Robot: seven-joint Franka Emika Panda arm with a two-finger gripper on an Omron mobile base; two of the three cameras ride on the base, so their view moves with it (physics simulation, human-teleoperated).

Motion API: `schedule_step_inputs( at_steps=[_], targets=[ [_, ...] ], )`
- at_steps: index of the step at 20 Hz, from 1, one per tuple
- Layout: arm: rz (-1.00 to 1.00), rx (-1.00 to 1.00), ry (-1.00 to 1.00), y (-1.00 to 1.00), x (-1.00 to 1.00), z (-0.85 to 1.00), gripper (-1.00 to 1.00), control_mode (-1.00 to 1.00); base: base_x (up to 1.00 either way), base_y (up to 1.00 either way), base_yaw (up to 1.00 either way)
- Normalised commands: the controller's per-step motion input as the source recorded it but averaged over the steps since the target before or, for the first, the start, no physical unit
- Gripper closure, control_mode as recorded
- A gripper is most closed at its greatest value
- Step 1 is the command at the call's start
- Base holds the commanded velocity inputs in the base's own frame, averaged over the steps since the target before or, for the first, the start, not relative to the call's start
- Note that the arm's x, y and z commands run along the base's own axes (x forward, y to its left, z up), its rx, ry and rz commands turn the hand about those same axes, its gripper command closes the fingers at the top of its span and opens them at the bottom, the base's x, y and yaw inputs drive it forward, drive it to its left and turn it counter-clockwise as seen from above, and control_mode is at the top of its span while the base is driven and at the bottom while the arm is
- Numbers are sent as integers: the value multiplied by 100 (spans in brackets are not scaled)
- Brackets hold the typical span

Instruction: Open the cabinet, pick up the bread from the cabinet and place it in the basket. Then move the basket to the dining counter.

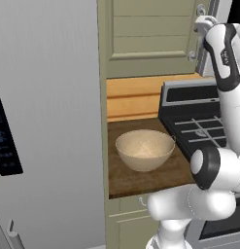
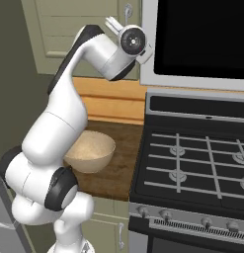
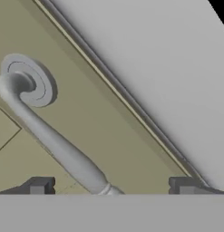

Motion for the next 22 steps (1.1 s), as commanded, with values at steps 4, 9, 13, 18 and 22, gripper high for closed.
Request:
schedule_step_inputs(
  at_steps=[4,9,13,18,22],
  targets=[
    [2,0,-3,7,41,0,-100,-100,0,0,0],
    [5,0,0,8,37,-3,-100,-100,0,0,0],
    [7,-4,0,0,29,0,-100,-100,0,0,0],
    [9,-5,-9,28,21,-15,100,-100,0,0,0],
    [9,-7,-17,55,16,-19,100,-100,0,0,0]
  ],
)
